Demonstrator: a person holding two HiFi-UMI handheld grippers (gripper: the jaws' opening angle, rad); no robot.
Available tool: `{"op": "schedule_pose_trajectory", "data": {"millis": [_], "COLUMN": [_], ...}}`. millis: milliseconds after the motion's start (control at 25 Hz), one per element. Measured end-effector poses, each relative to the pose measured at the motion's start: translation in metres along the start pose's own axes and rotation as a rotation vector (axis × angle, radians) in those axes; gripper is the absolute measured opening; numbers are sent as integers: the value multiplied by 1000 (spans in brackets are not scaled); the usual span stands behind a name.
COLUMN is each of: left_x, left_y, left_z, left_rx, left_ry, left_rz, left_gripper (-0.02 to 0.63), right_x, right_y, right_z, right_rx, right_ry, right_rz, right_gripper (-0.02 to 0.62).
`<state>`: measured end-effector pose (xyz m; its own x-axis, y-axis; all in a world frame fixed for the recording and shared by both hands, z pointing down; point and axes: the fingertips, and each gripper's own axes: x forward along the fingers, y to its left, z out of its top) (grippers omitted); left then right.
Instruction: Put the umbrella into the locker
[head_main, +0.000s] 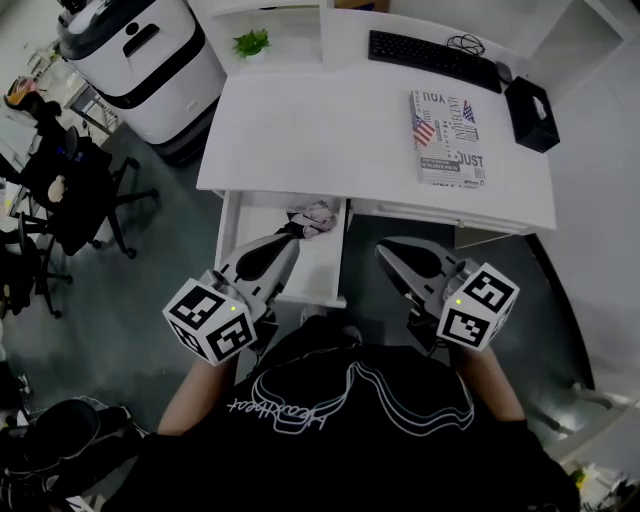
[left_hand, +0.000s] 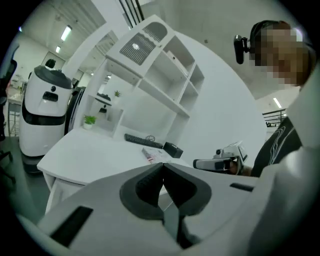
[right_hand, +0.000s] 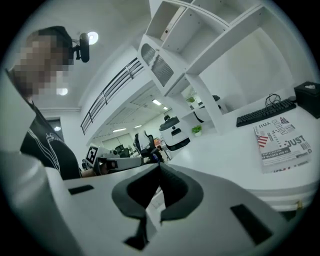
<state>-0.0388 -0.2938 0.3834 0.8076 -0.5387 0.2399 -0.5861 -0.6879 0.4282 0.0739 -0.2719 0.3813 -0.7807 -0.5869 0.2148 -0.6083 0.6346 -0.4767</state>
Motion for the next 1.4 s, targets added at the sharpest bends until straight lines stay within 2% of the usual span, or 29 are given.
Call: {"op": "schedule_pose_trajectory", "data": {"millis": [80,280,560,840,1400], "left_x": [-8,-29,-54,-62,-71], "left_y": [-24,-76,-122,-143,-169], "left_z": [9,25,30,33,34], "left_rx": [25,78,116,169,218], "left_ry": [-23,-88,-149,-178,-207], "left_rz": [1,-7,-20,-22,-39], "left_gripper": [5,5,5,5,5], "right_x": [-9,-34,-58,-70,-91], "right_y": [16,51,90,106,121], "right_z": [8,26,39,41,48], "right_rx": [14,-82,-155,-212,-264], "right_ry": [-27,-82,-140,-151,-187], "right_rz": [44,103,164,193,183], "right_gripper": [3,3,3,3,3]}}
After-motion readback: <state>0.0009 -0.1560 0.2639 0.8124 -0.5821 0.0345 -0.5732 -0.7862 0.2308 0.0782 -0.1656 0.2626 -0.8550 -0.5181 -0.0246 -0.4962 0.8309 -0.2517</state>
